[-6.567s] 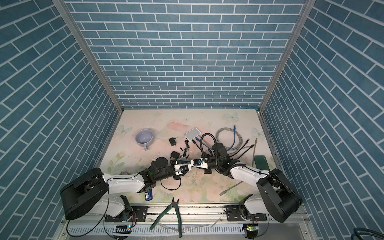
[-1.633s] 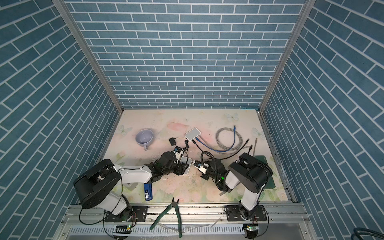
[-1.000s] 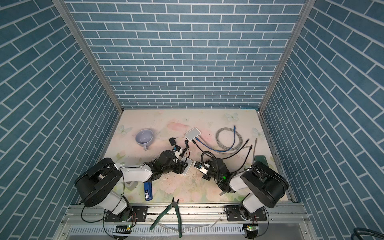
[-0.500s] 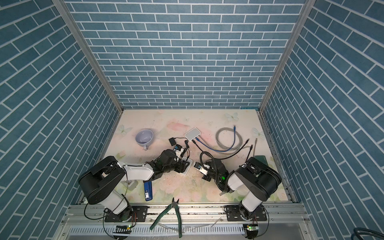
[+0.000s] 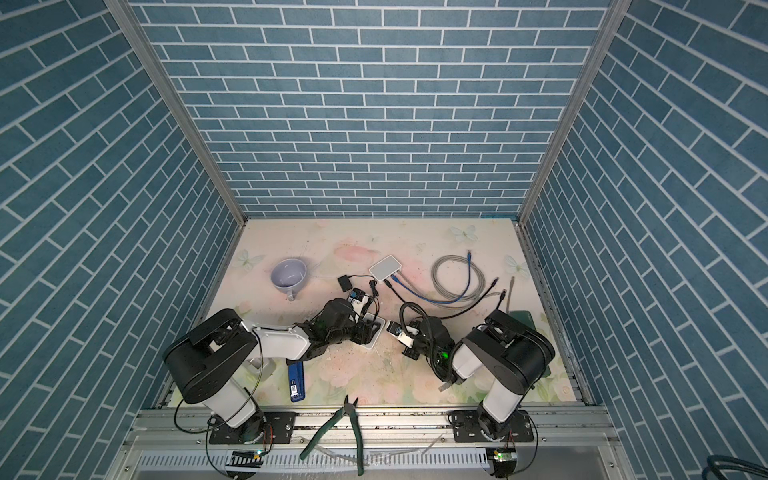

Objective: Insert the plug into the switch port

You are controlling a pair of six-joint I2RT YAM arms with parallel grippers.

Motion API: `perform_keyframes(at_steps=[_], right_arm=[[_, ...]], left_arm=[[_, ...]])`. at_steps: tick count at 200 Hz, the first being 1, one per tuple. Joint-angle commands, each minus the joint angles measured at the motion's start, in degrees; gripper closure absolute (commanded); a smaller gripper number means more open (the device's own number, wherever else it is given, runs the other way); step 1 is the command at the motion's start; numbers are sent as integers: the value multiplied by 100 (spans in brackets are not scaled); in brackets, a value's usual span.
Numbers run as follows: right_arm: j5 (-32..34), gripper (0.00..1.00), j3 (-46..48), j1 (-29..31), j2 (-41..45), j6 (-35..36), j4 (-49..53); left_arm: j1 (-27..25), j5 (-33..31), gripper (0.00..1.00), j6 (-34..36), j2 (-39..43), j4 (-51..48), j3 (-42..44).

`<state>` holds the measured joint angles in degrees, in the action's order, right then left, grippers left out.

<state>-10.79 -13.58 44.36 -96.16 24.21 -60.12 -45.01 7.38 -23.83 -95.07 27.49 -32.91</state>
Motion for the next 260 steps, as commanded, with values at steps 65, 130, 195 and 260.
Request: perform_keyframes(at_steps=[65,130,195,260], right_arm=[[-397,100,-143,43,-178,-372,-687],[-519,100,-128,93,-407,-478,-1068],[-292,100,-240,220,-612,-543,-1134],[205,100,-232,334,-758,-832,-1682]], left_arm=[[18,104,31,-113,-126,-6,10],[19,156,31,-122,-130,52,45],[15,141,31,-257,-152,148,107],[10,137,32,-330,-161,154,111]])
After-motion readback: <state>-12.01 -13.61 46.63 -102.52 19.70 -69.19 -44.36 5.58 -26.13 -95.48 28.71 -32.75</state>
